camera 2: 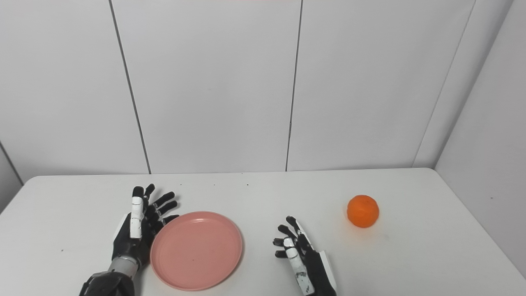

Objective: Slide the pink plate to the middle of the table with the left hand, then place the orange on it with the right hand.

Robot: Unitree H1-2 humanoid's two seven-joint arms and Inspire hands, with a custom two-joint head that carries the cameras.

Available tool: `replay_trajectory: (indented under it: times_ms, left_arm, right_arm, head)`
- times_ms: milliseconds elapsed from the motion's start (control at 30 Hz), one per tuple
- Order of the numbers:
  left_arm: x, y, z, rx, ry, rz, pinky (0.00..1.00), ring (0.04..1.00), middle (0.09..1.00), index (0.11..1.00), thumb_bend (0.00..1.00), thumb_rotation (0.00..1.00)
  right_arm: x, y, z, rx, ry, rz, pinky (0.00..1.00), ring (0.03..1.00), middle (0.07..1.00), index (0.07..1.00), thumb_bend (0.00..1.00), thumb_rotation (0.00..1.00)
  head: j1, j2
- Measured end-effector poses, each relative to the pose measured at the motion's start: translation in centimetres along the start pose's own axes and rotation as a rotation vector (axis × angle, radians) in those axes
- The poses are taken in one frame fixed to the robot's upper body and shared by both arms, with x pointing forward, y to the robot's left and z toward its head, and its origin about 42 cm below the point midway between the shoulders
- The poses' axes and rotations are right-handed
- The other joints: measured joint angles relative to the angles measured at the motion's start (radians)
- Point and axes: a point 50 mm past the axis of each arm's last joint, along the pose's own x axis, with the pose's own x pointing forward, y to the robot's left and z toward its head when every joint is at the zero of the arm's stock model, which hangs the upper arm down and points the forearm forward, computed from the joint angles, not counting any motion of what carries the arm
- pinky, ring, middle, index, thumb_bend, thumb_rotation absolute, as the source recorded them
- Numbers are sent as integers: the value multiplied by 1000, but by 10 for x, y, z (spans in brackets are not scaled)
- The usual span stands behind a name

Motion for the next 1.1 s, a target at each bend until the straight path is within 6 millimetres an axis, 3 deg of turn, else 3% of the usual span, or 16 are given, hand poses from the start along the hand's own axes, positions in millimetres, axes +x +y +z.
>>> replay_trajectory:
  times_ms: [133,200,333,533,700,900,1100]
  left_arm:
    - [1,1,1,-5,-1,4,664,811,817,1000,847,1000]
    - [1,1,1,-7,-2,6,662,809,813,1000,847,1000]
    - [1,3,1,-15,-1,10,667,814,814,1000,840,1000]
    - [3,2,1,-18,-1,7,669,822,817,1000,852,1000]
    - [3,2,1,-18,-5,7,678,821,819,1000,855,1000]
    - [3,2,1,-18,-5,7,673,828,822,1000,848,1000]
    - [3,0,2,-18,-7,8,676,826,819,1000,845,1000]
  right_arm:
    - [0,-5,2,-90,-10,-8,718,783,832,894,698,997]
    - [0,-7,7,-173,-33,-15,817,846,853,893,704,1000]
    - [9,-9,30,-356,-135,13,886,904,904,894,726,1000]
    - [38,-19,73,-543,-292,2,912,940,920,895,800,1000]
    - [44,-26,84,-751,-326,-16,994,994,944,914,785,1000]
    - [58,-42,99,-1093,-375,-55,1000,1000,970,914,827,1000]
    - [74,-48,113,-1214,-383,-86,1000,1000,975,901,851,1000]
  head:
    - [2,2]
    - [3,0]
    - [2,-3]
    - [3,-11]
    - [2,-9]
    - [3,-9]
    - [3,-11]
